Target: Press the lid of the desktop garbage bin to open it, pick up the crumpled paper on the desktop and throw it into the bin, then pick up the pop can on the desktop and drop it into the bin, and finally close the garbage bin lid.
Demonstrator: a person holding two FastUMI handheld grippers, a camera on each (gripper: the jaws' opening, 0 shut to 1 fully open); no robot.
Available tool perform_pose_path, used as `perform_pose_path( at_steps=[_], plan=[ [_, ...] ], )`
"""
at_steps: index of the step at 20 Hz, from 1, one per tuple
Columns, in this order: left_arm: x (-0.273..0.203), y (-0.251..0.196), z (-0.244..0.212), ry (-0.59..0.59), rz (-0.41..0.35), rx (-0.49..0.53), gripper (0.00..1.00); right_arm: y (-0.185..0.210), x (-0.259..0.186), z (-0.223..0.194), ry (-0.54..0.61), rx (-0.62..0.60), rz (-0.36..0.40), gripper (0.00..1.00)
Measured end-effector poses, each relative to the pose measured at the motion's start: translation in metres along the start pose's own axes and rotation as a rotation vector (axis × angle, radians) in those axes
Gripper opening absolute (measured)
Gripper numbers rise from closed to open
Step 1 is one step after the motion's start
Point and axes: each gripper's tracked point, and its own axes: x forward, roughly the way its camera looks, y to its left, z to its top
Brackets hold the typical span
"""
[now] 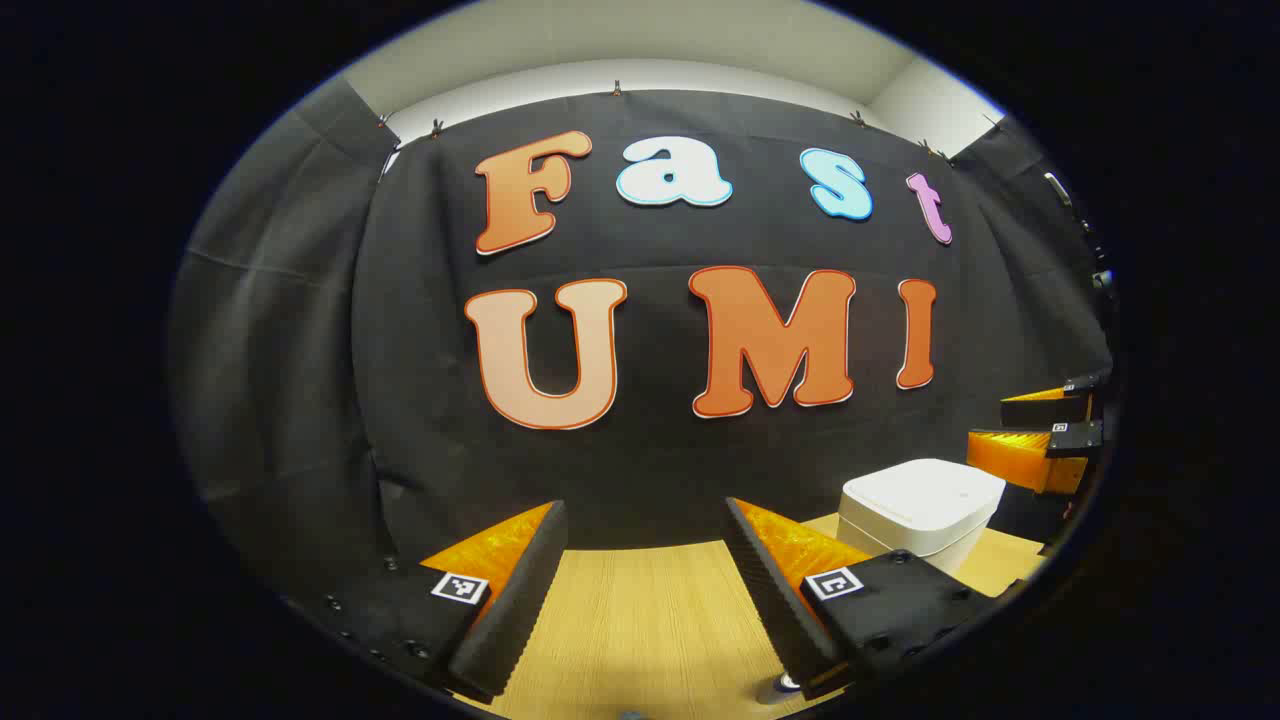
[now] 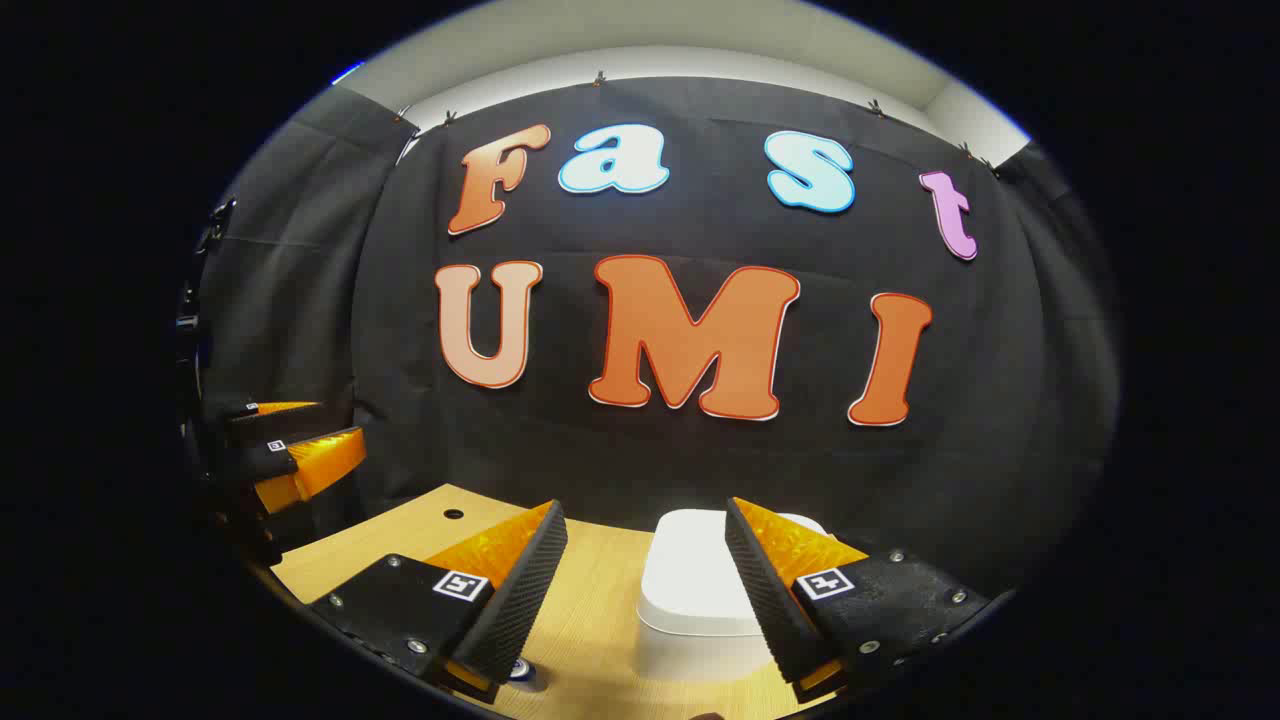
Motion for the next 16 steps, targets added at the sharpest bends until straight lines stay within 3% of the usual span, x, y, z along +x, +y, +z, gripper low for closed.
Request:
perform_pose_path(
  at_steps=[16],
  plan=[
    [-0.004, -0.009, 0.007, -0.019, 0.021, 0.02, 0.99, 0.001, 0.0, -0.01, 0.022, -0.004, 0.023, 0.96]
  ],
)
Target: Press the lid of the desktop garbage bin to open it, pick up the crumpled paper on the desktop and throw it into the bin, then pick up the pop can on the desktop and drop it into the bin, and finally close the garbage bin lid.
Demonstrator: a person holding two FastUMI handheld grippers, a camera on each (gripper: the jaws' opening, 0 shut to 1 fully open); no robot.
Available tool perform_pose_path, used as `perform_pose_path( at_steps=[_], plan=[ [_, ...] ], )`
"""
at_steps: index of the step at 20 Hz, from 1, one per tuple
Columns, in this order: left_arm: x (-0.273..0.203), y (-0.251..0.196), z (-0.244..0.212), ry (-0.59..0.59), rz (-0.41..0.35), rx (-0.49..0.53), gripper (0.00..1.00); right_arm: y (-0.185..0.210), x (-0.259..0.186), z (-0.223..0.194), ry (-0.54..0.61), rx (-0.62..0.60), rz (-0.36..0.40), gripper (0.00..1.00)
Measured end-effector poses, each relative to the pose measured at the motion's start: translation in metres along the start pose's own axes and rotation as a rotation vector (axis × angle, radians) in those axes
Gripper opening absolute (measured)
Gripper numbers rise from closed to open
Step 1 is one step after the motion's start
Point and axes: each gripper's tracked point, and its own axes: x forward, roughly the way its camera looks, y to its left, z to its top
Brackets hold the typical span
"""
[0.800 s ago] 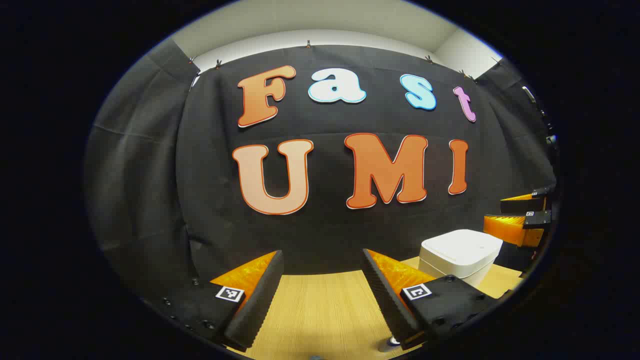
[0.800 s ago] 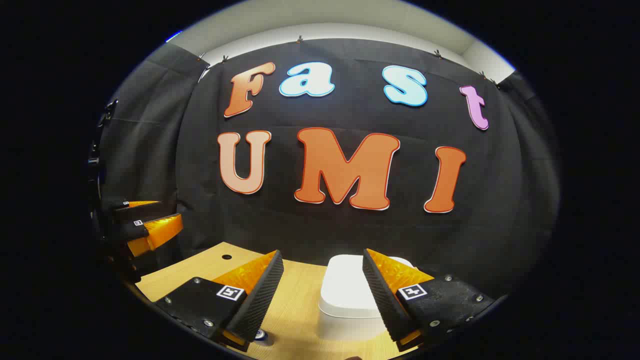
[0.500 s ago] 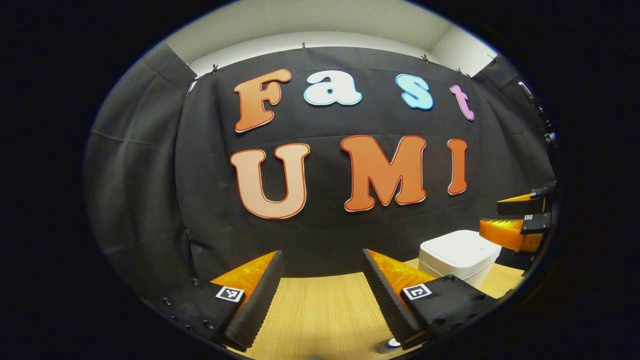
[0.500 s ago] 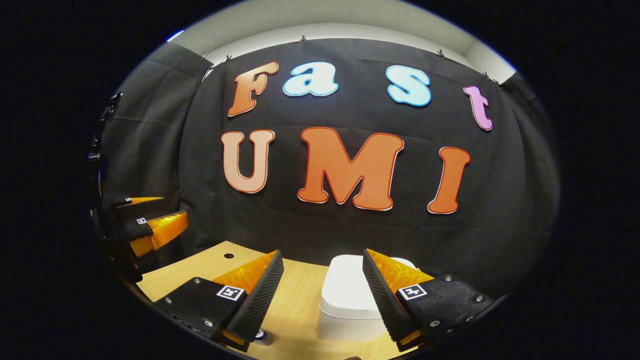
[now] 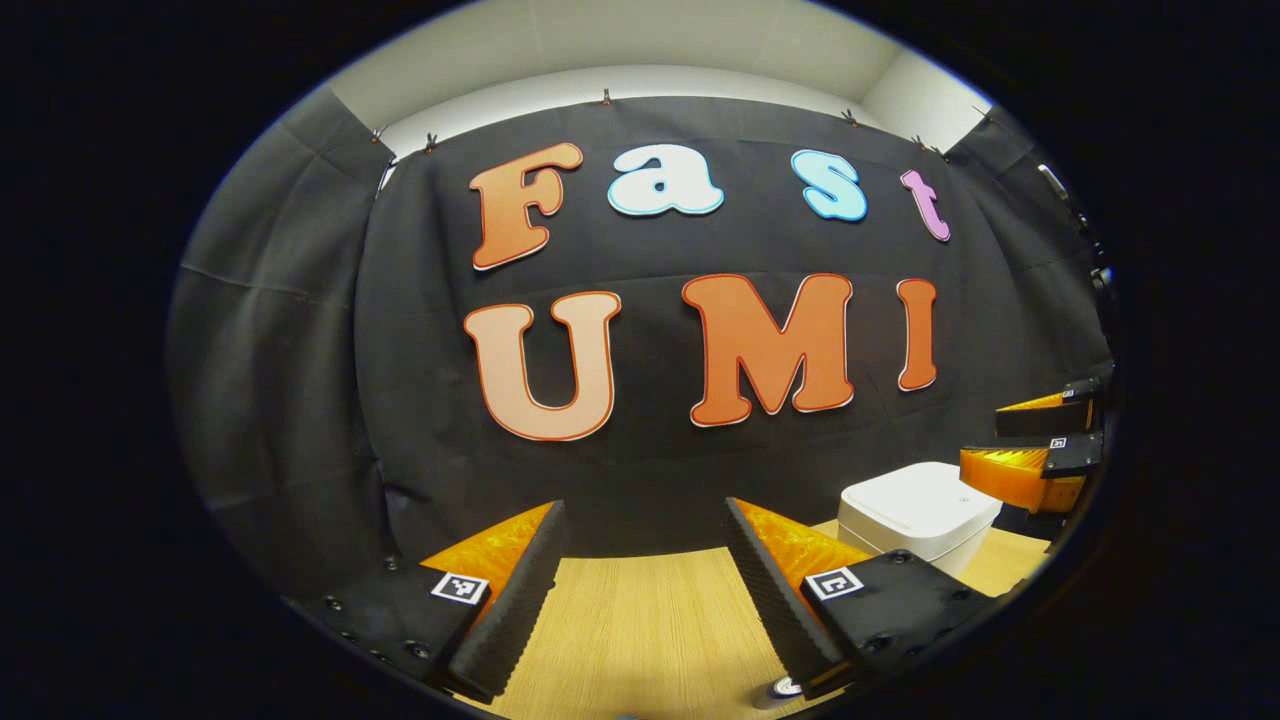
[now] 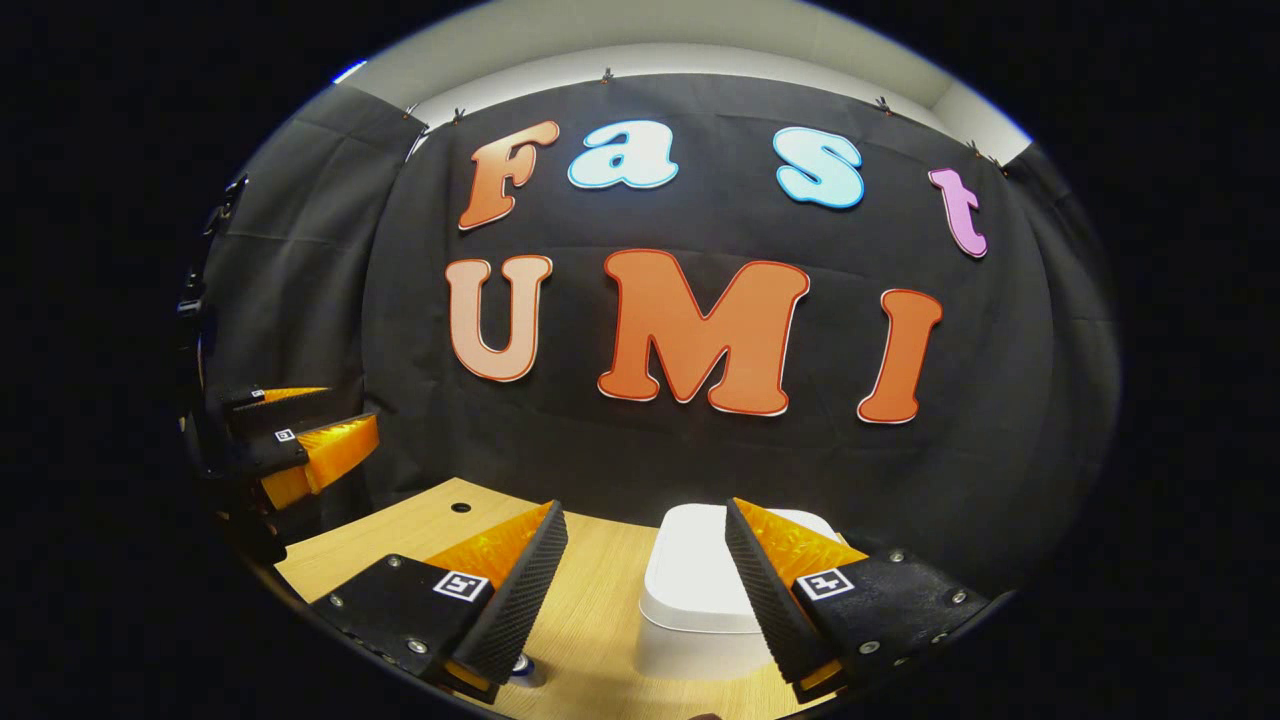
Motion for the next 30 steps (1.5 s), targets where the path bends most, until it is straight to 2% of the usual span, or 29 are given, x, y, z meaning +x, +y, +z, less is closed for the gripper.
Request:
perform_pose_path(
  at_steps=[11, 15, 19, 20, 23, 24, 25, 26, 28, 30],
  plan=[
    [0.0, 0.006, -0.008, 0.017, 0.02, 0.013, 0.99, -0.039, 0.011, -0.012, 0.084, 0.005, -0.067, 0.92],
    [0.001, 0.005, -0.012, 0.03, 0.027, 0.018, 0.99, -0.052, 0.017, -0.011, 0.087, 0.009, -0.065, 0.8],
    [0.004, 0.004, -0.017, 0.046, 0.038, 0.019, 0.99, -0.057, 0.025, -0.02, 0.135, 0.013, -0.041, 0.59],
    [0.003, 0.006, -0.019, 0.053, 0.044, 0.021, 0.99, -0.061, 0.027, -0.024, 0.147, 0.014, -0.045, 0.5],
    [0.004, 0.011, -0.024, 0.071, 0.066, 0.023, 1.0, -0.07, 0.03, -0.036, 0.179, 0.005, -0.063, 0.35],
    [0.005, 0.011, -0.025, 0.074, 0.071, 0.025, 0.99, -0.072, 0.033, -0.038, 0.19, -0.001, -0.065, 0.26],
    [0.006, 0.011, -0.025, 0.076, 0.076, 0.028, 0.99, -0.075, 0.036, -0.04, 0.198, -0.006, -0.072, 0.22],
    [0.006, 0.012, -0.026, 0.077, 0.081, 0.031, 0.99, -0.081, 0.039, -0.043, 0.203, -0.009, -0.093, 0.11],
    [0.006, 0.012, -0.028, 0.082, 0.09, 0.032, 1.0, -0.085, 0.043, -0.046, 0.214, 0.009, -0.093, 0.02],
    [0.007, 0.014, -0.03, 0.089, 0.102, 0.03, 1.0, -0.085, 0.046, -0.05, 0.224, 0.025, -0.083, 0.01]
  ],
)
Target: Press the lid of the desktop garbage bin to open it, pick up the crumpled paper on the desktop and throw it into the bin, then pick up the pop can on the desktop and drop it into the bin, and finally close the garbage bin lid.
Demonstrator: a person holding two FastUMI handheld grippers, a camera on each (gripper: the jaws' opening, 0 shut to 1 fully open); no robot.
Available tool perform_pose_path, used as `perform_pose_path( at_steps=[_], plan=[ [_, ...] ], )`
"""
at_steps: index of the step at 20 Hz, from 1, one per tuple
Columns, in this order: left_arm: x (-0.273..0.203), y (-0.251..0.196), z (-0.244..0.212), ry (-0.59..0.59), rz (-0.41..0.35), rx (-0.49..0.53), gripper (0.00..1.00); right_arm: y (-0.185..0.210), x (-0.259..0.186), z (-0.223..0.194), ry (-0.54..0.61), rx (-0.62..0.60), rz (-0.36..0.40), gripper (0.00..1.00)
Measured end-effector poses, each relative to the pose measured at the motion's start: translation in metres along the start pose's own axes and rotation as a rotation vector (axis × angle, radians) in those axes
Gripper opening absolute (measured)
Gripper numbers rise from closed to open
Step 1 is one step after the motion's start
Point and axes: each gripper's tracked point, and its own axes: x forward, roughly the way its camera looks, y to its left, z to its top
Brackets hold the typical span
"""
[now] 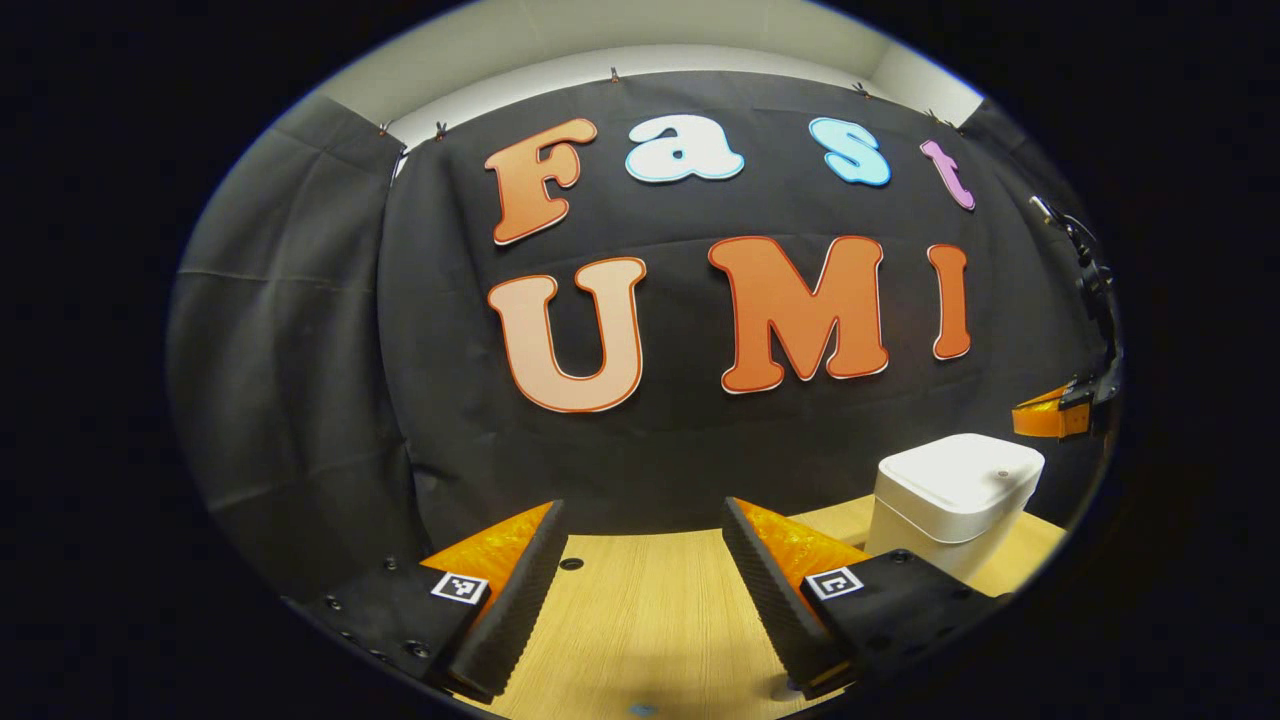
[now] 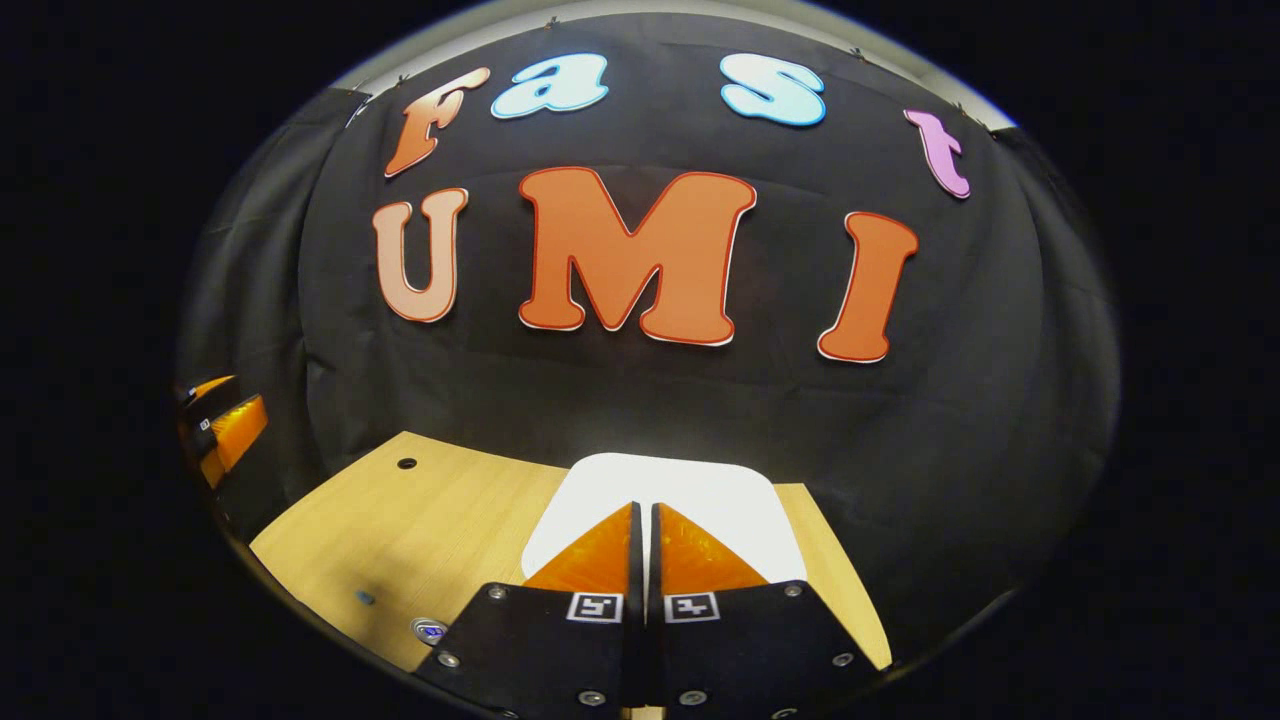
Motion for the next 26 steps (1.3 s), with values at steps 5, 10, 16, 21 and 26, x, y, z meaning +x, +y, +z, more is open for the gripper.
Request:
perform_pose_path(
  at_steps=[5, 10, 16, 21, 26],
  plan=[
    [0.001, 0.002, 0.0, 0.01, 0.028, 0.012, 0.99, -0.006, 0.016, -0.029, 0.097, -0.005, 0.003, 0.01],
    [-0.001, -0.003, -0.004, 0.02, 0.033, 0.021, 1.0, -0.006, 0.026, -0.06, 0.205, 0.008, 0.015, 0.01],
    [-0.001, -0.009, -0.007, 0.037, 0.027, 0.033, 0.99, -0.005, 0.028, -0.064, 0.249, 0.055, 0.003, 0.01],
    [-0.005, -0.013, -0.007, 0.033, 0.009, 0.042, 0.99, -0.008, 0.027, -0.055, 0.218, -0.11, -0.004, 0.01],
    [-0.01, -0.001, -0.006, 0.03, 0.039, 0.038, 0.99, -0.007, 0.018, -0.031, 0.108, -0.091, -0.017, 0.03]
  ],
)
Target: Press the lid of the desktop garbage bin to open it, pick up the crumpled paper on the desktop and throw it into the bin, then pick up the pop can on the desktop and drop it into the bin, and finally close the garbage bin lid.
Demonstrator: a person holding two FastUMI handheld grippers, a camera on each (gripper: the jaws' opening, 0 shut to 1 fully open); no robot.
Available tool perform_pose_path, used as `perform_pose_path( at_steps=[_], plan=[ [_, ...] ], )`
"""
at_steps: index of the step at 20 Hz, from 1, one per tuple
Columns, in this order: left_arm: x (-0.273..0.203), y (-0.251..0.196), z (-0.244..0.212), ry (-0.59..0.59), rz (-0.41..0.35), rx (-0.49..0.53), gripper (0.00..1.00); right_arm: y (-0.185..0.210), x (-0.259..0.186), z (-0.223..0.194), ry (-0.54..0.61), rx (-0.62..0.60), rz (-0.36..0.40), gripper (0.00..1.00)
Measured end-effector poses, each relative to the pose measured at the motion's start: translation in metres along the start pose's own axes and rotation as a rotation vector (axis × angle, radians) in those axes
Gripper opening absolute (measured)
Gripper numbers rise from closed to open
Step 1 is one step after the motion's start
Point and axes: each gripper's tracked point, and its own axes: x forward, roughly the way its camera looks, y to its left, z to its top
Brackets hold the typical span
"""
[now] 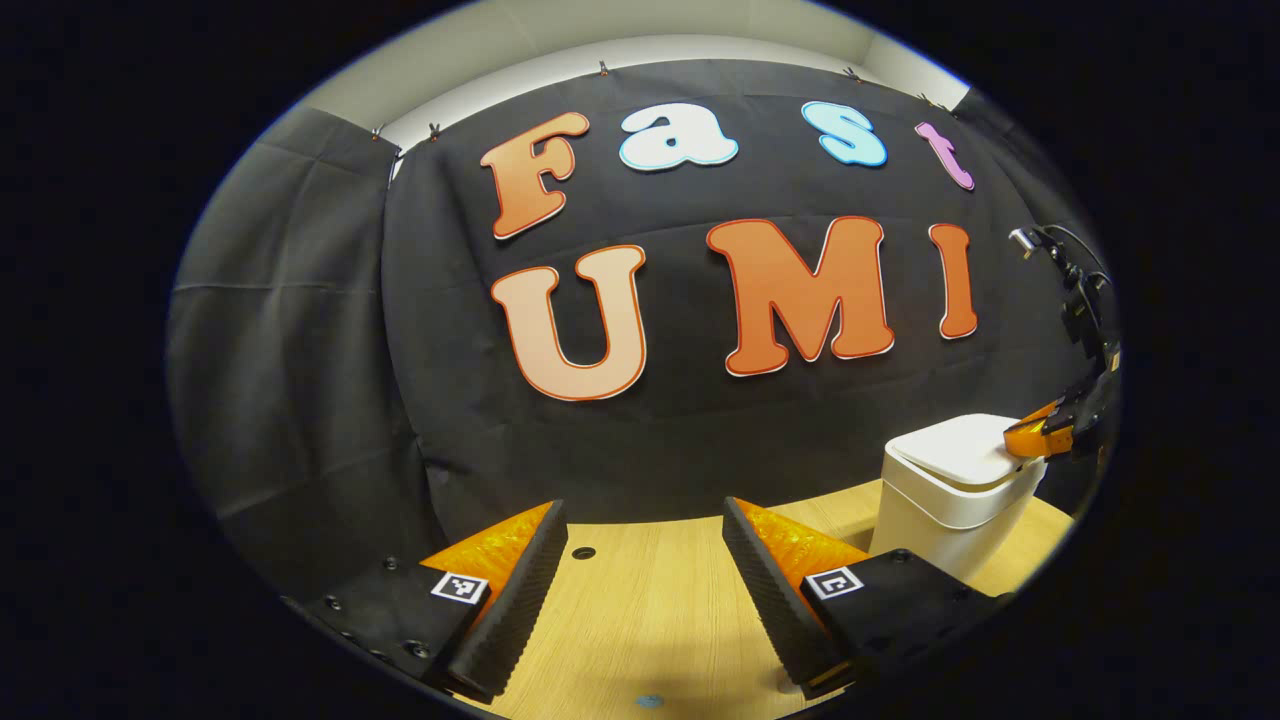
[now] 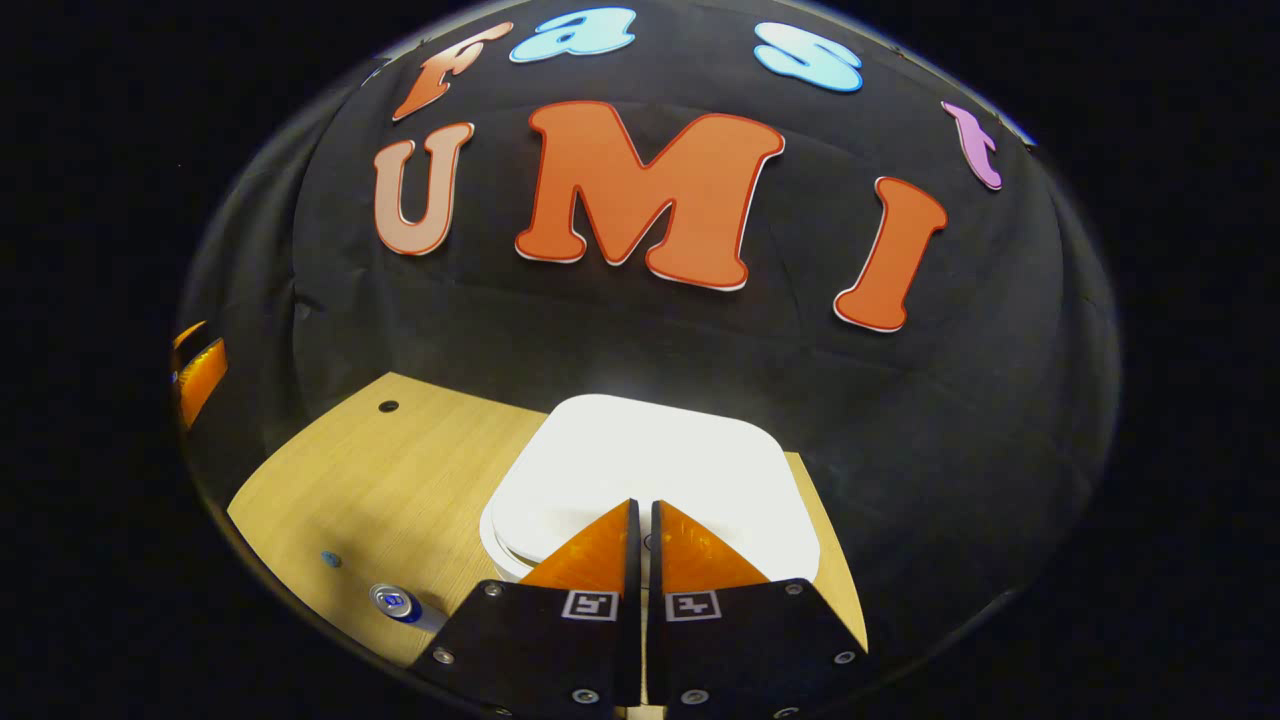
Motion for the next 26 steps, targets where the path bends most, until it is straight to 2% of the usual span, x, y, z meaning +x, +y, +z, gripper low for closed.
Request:
perform_pose_path(
  at_steps=[3, 4, 5, 6, 7, 8, 12, 14, 22, 23, 24, 25, 26],
  plan=[
    [-0.003, 0.005, 0.0, -0.003, 0.019, 0.001, 0.99, -0.002, -0.003, 0.03, -0.099, 0.008, 0.011, 0.1],
    [-0.004, 0.008, -0.001, -0.005, 0.023, 0.013, 1.0, 0.0, -0.005, 0.036, -0.117, 0.02, 0.027, 0.2],
    [-0.003, 0.009, -0.002, -0.002, 0.02, 0.021, 0.99, 0.002, -0.008, 0.045, -0.147, 0.034, 0.048, 0.24],
    [-0.004, 0.01, -0.002, -0.001, 0.018, 0.021, 0.99, 0.004, -0.011, 0.054, -0.176, 0.041, 0.068, 0.34],
    [-0.005, 0.012, -0.002, 0.0, 0.019, 0.023, 1.0, 0.005, -0.015, 0.062, -0.211, 0.039, 0.081, 0.39],
    [-0.007, 0.013, -0.003, 0.001, 0.02, 0.026, 0.99, 0.005, -0.02, 0.07, -0.244, 0.03, 0.088, 0.5],
    [-0.011, 0.01, -0.015, 0.023, 0.004, 0.023, 1.0, 0.02, -0.034, 0.087, -0.339, -0.024, 0.146, 0.8],
    [-0.011, 0.009, -0.027, 0.042, -0.016, 0.026, 0.99, 0.026, -0.036, 0.087, -0.348, -0.045, 0.158, 0.87],
    [0.001, 0.006, -0.105, 0.216, -0.15, 0.019, 1.0, 0.087, -0.055, 0.072, -0.387, -0.042, 0.221, 0.95],
    [0.003, 0.006, -0.115, 0.236, -0.169, 0.016, 0.94, 0.097, -0.056, 0.065, -0.385, -0.039, 0.233, 0.95],
    [0.006, 0.006, -0.125, 0.259, -0.189, 0.016, 0.94, 0.105, -0.057, 0.056, -0.367, -0.041, 0.237, 0.95],
    [0.008, 0.007, -0.134, 0.277, -0.204, 0.02, 1.0, 0.115, -0.057, 0.045, -0.338, -0.044, 0.241, 0.95],
    [0.01, 0.008, -0.143, 0.297, -0.218, 0.027, 0.99, 0.123, -0.057, 0.031, -0.305, -0.05, 0.247, 0.95]
  ],
)
